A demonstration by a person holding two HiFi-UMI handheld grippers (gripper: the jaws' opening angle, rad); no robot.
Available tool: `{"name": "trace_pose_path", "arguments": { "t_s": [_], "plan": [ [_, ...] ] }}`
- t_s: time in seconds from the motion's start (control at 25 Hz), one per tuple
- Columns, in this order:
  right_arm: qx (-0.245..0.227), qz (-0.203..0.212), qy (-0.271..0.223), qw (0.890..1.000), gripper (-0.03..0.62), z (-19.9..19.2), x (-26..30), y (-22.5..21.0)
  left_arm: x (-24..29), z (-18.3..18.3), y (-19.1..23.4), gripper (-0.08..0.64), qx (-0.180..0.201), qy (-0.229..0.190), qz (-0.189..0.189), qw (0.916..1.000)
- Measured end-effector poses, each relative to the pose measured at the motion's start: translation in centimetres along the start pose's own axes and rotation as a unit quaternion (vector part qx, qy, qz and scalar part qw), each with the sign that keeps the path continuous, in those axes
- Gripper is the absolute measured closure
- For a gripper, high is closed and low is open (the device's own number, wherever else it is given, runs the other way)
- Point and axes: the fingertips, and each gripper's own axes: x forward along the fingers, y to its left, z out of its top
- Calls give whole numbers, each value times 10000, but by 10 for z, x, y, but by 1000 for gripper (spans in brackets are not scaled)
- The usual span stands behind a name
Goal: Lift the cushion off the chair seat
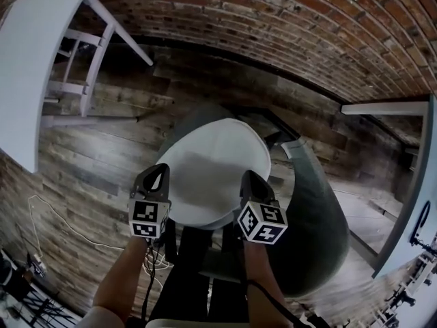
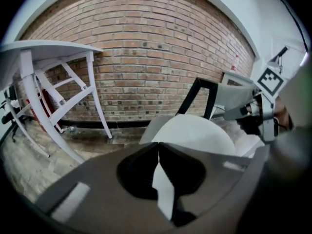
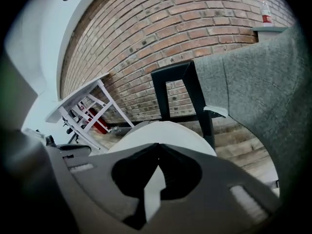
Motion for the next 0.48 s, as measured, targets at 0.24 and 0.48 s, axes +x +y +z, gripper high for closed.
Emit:
{"name": "trace_pose_path", "arguments": {
  "t_s": [0.24,0.48],
  "plan": [
    [21,-224,-3,9997,592,-12,9,-15,14,-6,-6,566,144,75,-51,9999],
    [157,-416,89,9990,581,-27,12,-28,21,-21,-8,519,46,253,-141,9996]
  ]
}}
